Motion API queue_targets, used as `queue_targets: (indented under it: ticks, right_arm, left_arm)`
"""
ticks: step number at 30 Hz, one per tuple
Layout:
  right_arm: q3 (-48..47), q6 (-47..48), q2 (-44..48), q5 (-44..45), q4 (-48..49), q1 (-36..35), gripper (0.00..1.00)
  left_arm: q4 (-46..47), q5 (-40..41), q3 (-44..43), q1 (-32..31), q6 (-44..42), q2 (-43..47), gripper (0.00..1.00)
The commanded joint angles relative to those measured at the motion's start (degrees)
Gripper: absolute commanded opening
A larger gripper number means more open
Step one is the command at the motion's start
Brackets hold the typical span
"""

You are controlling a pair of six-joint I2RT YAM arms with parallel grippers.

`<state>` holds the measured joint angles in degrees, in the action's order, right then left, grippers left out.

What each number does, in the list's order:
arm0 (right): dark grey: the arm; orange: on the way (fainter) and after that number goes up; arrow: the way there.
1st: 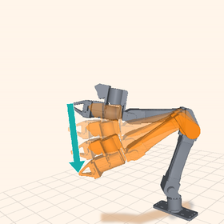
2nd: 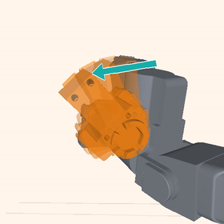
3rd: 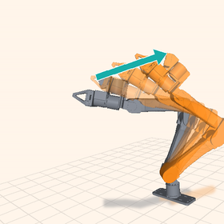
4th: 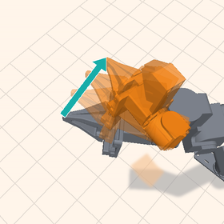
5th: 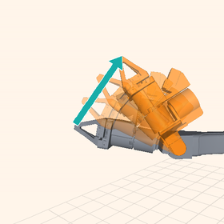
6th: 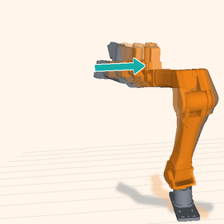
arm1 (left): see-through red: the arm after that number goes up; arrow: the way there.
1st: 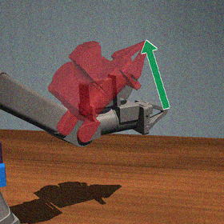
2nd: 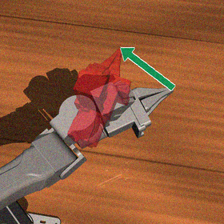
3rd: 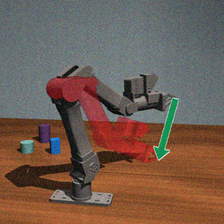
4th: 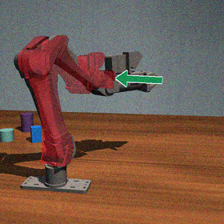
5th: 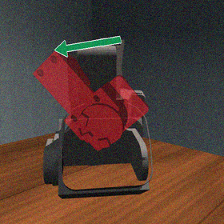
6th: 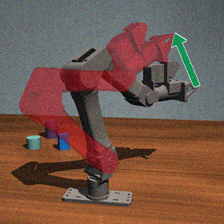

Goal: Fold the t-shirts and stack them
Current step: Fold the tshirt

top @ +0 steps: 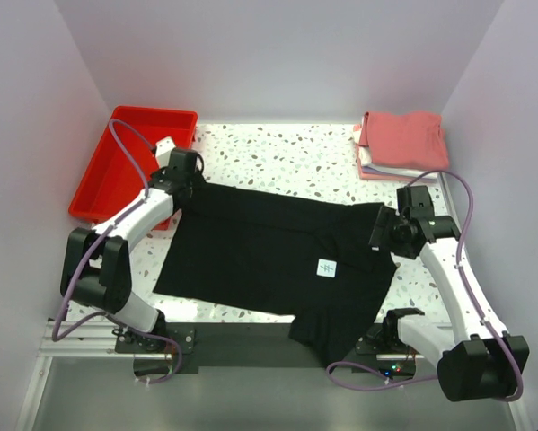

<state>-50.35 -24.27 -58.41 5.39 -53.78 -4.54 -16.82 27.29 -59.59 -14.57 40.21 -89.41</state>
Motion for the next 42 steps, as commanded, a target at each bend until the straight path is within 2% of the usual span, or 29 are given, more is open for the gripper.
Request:
queue_targets:
  ticks: [1,6,9,12,13,16,22,26,32,42]
  right_arm:
    - [-2.2,3.6,2.7,-2.6,3.4,0.0,0.69]
    - [-1.2,6.9,3.2,-12.8,8.1,-0.2,0.72]
    - [-0.3,7.7,3.3,-15.9,10.7,-3.4,0.72]
    - [-0.1,7.7,2.3,-12.5,13.2,-9.2,0.72]
    - [-0.2,7.6,0.6,-11.5,13.7,-13.4,0.72]
    - [-0.5,7.8,-5.4,-9.1,16.2,-20.5,0.70]
    - [-3.4,10.7,-19.5,-1.4,17.8,-28.4,0.66]
    - [-7.0,11.8,-29.1,3.4,17.5,-29.8,0.61]
    - [-9.5,11.8,-33.3,9.3,18.7,-29.8,0.55]
    - [-10.7,12.6,-38.9,10.8,17.9,-29.8,0.44]
  left_arm:
    - [5.8,-4.3,0.4,-1.9,-2.0,4.2,0.78]
    - [7.7,-7.6,-1.2,-4.3,-3.2,3.4,1.00]
    - [8.2,-11.4,-1.3,-5.6,-3.3,2.1,1.00]
    - [9.5,-12.9,-0.7,-7.2,-3.3,1.5,1.00]
    - [9.4,-12.9,-0.5,-8.3,-3.1,1.3,1.00]
    - [9.8,-14.8,1.1,-10.1,-2.3,1.3,1.00]
    - [9.5,-17.4,9.3,-12.9,-0.5,5.0,1.00]
    - [8.9,-16.0,16.9,-13.0,0.9,9.8,1.00]
    - [7.0,-13.9,22.8,-13.0,2.7,14.9,1.00]
    - [4.8,-11.2,25.1,-13.0,3.4,15.6,1.00]
